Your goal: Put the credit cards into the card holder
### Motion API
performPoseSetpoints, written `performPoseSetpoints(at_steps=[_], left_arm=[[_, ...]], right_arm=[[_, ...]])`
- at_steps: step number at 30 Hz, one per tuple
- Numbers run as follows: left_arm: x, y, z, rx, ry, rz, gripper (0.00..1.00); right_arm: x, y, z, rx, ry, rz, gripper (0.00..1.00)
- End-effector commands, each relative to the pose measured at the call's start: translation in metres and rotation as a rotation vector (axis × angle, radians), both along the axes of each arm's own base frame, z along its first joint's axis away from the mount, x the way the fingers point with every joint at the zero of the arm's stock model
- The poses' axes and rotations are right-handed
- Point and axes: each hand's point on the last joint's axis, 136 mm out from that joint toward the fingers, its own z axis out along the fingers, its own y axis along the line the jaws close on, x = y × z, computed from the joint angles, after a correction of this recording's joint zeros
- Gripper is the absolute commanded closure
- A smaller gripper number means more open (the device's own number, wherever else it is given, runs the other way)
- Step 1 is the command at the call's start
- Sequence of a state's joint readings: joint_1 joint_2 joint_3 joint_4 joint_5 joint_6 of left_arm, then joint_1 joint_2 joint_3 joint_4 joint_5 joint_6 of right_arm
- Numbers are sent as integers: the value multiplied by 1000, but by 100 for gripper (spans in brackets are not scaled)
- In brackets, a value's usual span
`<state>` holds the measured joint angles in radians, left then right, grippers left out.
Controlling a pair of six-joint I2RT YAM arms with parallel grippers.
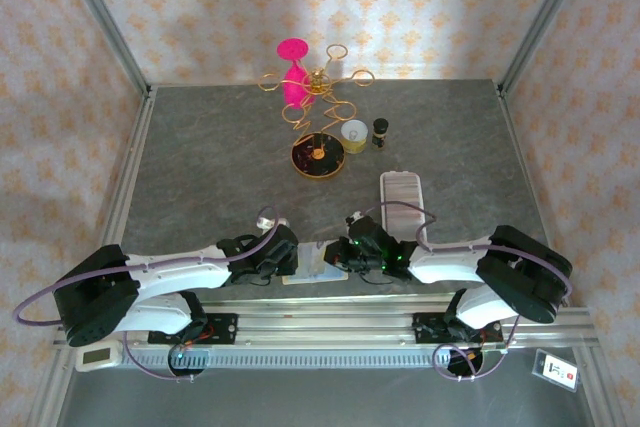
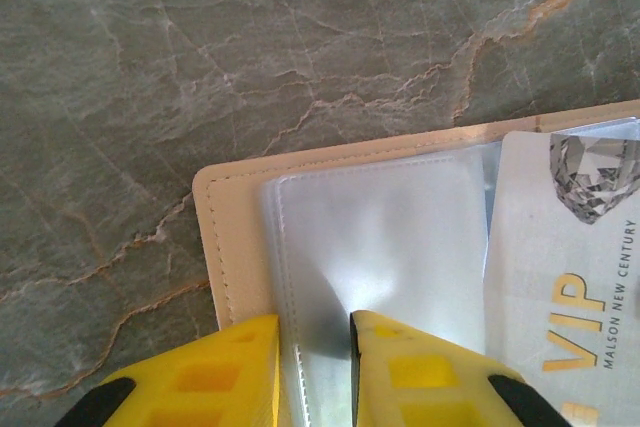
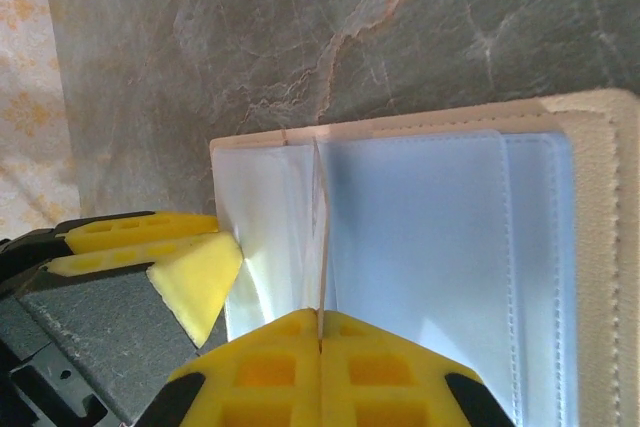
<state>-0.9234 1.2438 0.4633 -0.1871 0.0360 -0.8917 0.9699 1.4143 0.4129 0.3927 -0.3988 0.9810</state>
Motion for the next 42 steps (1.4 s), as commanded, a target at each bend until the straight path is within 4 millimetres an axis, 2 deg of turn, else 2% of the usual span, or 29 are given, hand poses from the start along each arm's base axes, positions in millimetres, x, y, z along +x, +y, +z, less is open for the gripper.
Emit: performPoseSetpoints(at_steps=[1,12,19,38,42], left_arm=[[-10,16,-15,69,34,10,78],[-11,15,-15,64,34,10,78],[-11,15,-15,63,33,11,78],[-11,14,-14,66,33,7,79],[-11,13,-14,62,33,8,79]], right_arm=[[-5,-1,3,19,-1,12,100],[-18,-4,-7,-4,31,67,100],[-18,10,-1,26,18,126,100],[-16,7,15,126,-52,96,100],[-16,9,11,128,-39,94,100]])
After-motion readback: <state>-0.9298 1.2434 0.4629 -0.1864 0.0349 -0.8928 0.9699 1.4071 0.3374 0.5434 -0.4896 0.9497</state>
